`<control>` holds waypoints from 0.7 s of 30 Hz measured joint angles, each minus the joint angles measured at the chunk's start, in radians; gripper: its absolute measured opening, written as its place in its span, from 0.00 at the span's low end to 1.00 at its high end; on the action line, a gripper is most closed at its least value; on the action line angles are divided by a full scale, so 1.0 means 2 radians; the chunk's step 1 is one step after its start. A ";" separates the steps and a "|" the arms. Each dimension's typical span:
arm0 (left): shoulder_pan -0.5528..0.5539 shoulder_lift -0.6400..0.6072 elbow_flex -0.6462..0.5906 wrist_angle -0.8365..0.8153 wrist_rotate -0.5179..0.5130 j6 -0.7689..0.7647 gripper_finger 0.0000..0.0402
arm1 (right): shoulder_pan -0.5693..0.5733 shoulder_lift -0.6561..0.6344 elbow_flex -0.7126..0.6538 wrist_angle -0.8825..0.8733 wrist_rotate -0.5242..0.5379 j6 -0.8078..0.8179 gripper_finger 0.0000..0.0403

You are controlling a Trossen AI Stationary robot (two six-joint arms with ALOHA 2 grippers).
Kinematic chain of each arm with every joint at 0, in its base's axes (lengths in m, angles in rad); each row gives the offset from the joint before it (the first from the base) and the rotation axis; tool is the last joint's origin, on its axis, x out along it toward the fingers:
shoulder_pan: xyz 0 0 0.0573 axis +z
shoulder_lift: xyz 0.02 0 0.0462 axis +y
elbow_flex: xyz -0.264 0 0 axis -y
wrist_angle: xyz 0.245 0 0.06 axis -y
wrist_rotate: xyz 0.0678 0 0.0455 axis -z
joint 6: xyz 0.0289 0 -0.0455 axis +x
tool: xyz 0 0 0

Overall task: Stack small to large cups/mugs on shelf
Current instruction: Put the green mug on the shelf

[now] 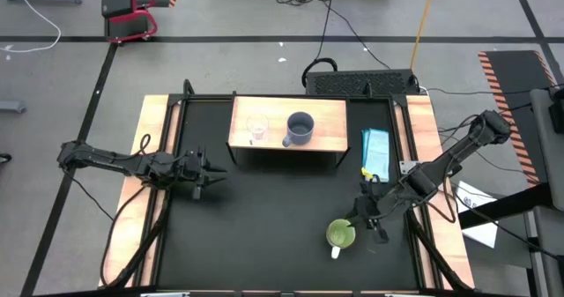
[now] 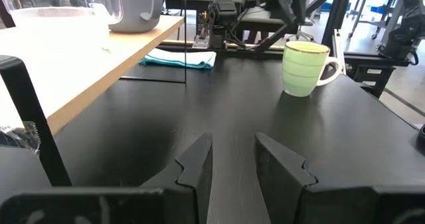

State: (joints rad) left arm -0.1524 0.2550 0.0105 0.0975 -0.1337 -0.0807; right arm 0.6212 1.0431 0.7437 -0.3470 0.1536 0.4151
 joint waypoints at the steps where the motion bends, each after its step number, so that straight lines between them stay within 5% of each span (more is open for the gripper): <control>1: 0.000 0.000 0.000 0.001 0.000 0.000 0.28 | -0.004 0.000 0.000 -0.005 0.000 0.011 0.25; 21: 0.000 0.000 0.000 0.005 0.000 0.001 0.28 | -0.035 0.001 0.000 -0.045 -0.079 0.091 0.25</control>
State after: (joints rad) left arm -0.1520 0.2548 0.0105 0.1066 -0.1329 -0.0795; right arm 0.5507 1.0454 0.7444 -0.4367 -0.0051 0.5980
